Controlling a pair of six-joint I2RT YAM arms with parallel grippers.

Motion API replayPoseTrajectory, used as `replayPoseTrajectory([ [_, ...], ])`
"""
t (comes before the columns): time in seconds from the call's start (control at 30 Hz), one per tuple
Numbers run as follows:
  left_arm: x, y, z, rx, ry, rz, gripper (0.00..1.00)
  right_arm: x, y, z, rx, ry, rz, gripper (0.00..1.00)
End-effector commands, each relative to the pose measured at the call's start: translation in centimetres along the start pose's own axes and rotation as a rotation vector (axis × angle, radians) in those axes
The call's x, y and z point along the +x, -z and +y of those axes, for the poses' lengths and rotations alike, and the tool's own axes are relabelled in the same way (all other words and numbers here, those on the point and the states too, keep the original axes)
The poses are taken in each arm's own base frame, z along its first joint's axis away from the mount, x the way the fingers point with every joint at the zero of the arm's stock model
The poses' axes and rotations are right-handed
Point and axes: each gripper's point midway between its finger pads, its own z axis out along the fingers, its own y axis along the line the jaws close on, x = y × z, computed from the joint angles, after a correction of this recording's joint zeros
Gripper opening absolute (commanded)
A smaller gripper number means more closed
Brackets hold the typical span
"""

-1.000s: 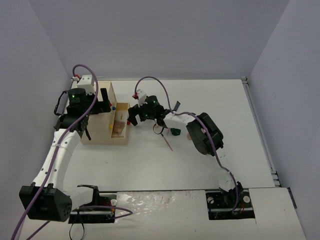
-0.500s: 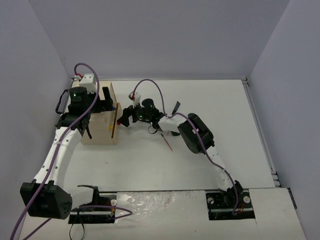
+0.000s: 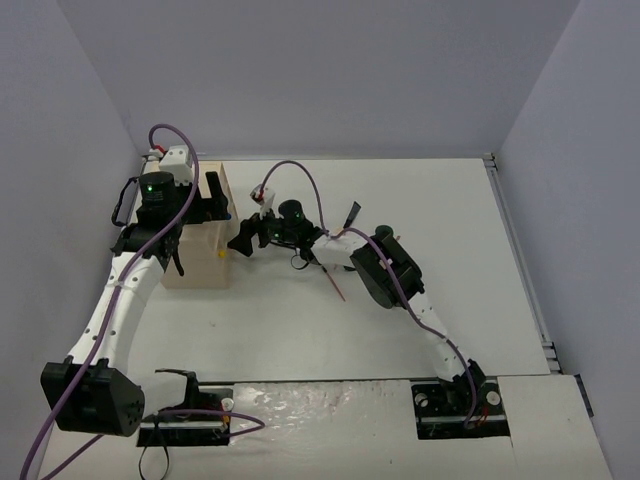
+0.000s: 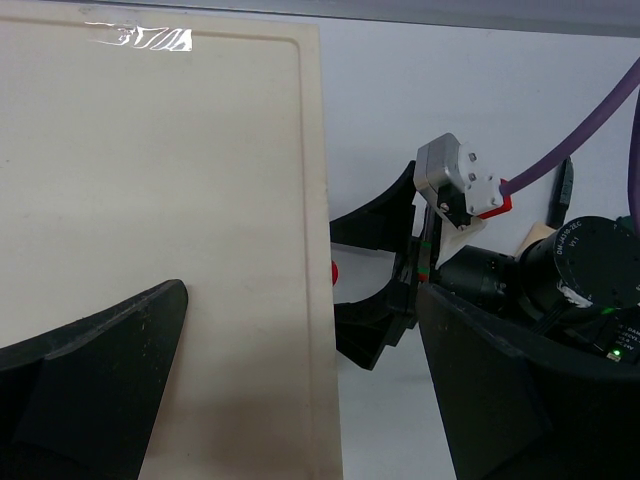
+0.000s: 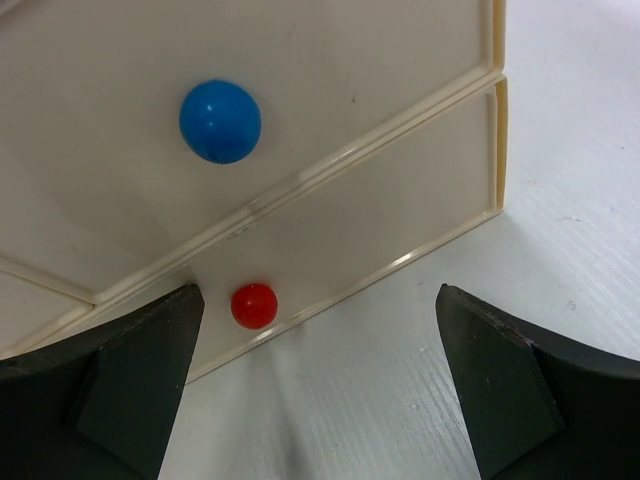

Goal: Organize the makeup

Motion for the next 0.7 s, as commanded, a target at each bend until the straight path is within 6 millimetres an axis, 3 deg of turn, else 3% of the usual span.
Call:
replayPoseTrajectory([
  [0.0, 3.7, 0.4, -0.4, 0.010, 0.049, 0.146, 0.97, -8.2, 1.1, 4.4, -0.088, 0.139, -0.184, 1.00],
  [0.17, 2.4, 1.3, 0.2, -0.017, 0.036, 0.089, 0.97, -10.6, 4.7, 4.4, -0.115, 0.167, -0.160, 1.00],
  [0.4, 1.2, 2.4, 1.1, -0.055, 0.026, 0.030, 0.97, -13.7, 8.1, 7.5, -0.189, 0.282, -0.118, 0.97],
  [0.5, 0.8, 2.9, 1.4, -0.073, 0.019, 0.007, 0.97, -14.5, 8.8, 9.0, -0.230, 0.328, -0.111, 0.94],
  [0.67, 0.7, 3.1, 1.9, -0.099, 0.014, -0.005, 0.97, -13.1, 8.1, 10.1, -0.257, 0.368, -0.051, 0.80],
])
